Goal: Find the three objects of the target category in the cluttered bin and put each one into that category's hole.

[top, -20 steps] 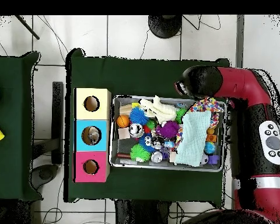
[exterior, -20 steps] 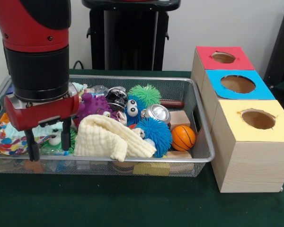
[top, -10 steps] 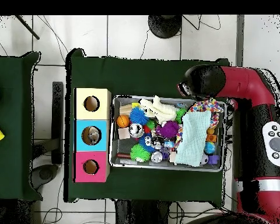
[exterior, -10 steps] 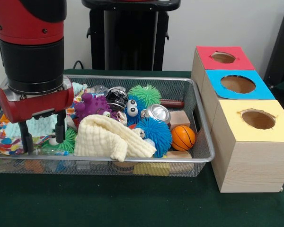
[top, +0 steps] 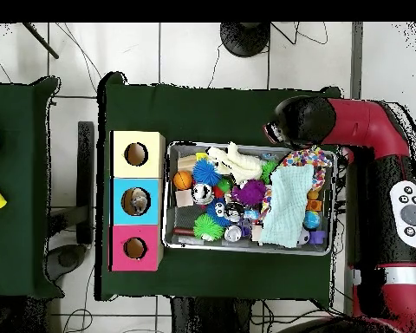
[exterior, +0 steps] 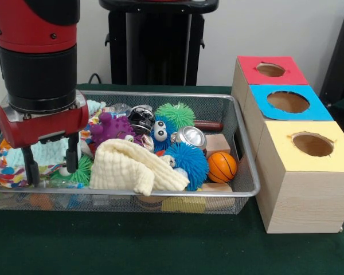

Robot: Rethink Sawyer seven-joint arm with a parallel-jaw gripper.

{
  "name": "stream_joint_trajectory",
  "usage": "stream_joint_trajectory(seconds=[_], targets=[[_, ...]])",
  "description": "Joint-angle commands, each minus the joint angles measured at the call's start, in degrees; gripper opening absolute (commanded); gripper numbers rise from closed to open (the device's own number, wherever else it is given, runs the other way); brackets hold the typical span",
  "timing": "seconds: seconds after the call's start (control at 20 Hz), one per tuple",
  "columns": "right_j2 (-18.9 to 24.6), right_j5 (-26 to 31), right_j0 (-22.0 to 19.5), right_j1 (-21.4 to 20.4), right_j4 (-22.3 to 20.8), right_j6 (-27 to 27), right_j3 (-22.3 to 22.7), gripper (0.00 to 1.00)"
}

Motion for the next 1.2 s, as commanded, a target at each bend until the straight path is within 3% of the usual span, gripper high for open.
stream_joint_trajectory(seconds=[0.05,1.2], targets=[[-1.7,4.9,-1.2,1.6,-2.3,-14.4,5.8,1.0],[-2.7,2.5,-1.8,4.4,-2.5,-11.6,7.9,1.0]])
